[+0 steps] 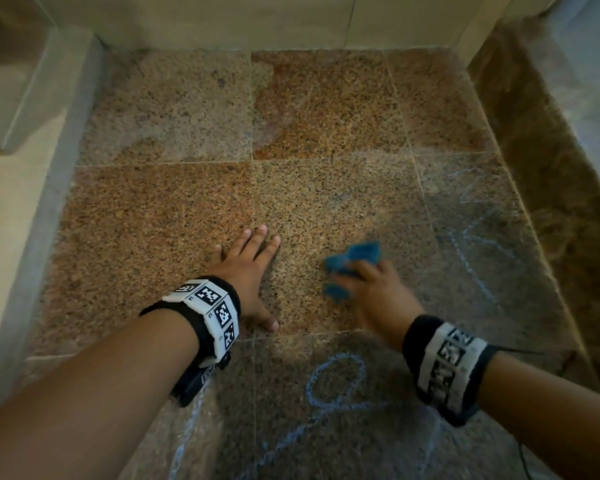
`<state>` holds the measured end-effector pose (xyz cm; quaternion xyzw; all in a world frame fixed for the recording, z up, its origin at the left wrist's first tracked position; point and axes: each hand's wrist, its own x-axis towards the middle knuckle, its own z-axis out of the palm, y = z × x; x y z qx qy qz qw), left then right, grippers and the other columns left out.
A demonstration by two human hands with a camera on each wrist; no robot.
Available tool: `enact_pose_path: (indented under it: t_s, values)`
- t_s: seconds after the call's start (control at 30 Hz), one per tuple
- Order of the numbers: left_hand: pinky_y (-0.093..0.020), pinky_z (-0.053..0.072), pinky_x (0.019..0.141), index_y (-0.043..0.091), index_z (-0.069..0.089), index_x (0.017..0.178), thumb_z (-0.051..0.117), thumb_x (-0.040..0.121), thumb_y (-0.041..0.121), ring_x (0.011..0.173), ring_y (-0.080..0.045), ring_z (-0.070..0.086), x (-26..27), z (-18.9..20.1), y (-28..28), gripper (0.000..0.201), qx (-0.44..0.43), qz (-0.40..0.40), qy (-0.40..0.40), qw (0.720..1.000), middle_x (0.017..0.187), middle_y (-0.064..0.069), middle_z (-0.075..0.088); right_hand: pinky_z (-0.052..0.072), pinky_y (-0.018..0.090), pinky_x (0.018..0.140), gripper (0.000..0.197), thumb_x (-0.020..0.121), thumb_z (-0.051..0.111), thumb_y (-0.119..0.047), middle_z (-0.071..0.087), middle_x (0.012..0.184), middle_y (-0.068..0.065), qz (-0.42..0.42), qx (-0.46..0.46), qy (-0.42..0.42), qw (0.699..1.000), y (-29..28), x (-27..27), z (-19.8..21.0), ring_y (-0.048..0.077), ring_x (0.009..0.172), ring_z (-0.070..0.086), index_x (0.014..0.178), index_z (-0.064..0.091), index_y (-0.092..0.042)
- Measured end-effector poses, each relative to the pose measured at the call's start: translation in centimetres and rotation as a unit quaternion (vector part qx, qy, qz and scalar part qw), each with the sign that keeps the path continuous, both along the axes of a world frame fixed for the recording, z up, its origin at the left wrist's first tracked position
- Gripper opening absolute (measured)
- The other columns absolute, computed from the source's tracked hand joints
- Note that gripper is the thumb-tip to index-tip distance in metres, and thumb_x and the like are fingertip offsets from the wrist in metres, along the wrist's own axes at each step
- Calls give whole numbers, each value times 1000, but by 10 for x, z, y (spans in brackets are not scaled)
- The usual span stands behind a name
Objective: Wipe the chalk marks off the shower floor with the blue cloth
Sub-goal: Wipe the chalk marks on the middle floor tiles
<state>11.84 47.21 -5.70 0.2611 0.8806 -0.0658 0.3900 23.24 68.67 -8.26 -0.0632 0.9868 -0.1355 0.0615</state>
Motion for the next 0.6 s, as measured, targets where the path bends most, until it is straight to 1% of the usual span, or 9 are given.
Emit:
enact_pose_path:
  t_s: [0.1,0.17,0.23,0.3,0.37,0.4,0.43,0.5,0.6]
  values:
    - [-57,-2,115,28,-26,148,78,58,69,143,-23,-28,2,5,6,144,-25,8,-4,1000,152,4,-40,57,37,77,47,63,81,-21,63,113,1,171,-8,-5,985,-13,29,4,29,97,59,108,69,-28]
    - [-58,-3,115,28,-28,147,77,58,70,143,-24,-29,4,6,12,144,-34,13,-6,999,151,2,-41,56,31,72,34,68,74,-24,66,106,-1,174,8,11,985,8,29,0,23,92,58,101,72,-30]
    - [-58,-5,115,31,-28,147,74,59,72,142,-26,-31,6,7,16,141,-32,6,-6,999,149,1,-43,55,39,73,33,74,67,-20,66,105,5,87,-17,14,996,44,22,-6,32,85,61,106,71,-25]
    - [-57,-8,115,33,-28,147,72,61,74,141,-26,-34,7,7,23,138,-20,-9,-7,1000,148,0,-44,51,47,82,34,82,55,-13,62,110,12,-64,-22,30,997,79,15,-5,44,89,59,113,68,-20]
    - [-57,-10,115,33,-28,147,70,61,75,140,-25,-34,7,7,32,137,-7,-17,-9,1000,148,0,-45,45,47,91,36,85,55,-2,58,116,16,-176,0,-3,984,93,14,-3,47,99,53,117,66,-15]
    - [-57,-10,116,34,-28,147,70,61,75,140,-25,-34,6,8,38,137,-3,-21,-9,1000,149,0,-44,45,47,90,37,83,57,-1,58,114,17,-185,-2,-4,983,90,17,-3,48,97,53,116,67,-14]
    - [-58,-10,115,34,-28,146,70,61,75,141,-26,-34,5,8,43,137,0,-24,-9,1000,149,0,-44,49,48,83,36,80,59,-3,60,107,16,-166,1,12,986,82,21,0,48,89,56,112,69,-14]
    - [-58,-10,115,34,-28,146,71,62,73,141,-26,-34,5,10,53,136,7,-28,-9,1000,148,0,-44,55,42,69,35,70,67,-14,63,97,10,-64,-11,22,998,60,43,2,39,74,61,104,71,-19]
    - [-58,-10,114,35,-28,146,73,63,70,140,-26,-35,7,9,63,136,6,-32,-17,999,148,0,-46,57,34,63,48,60,79,-18,64,102,3,75,2,-7,997,46,67,-1,28,74,61,107,70,-27]
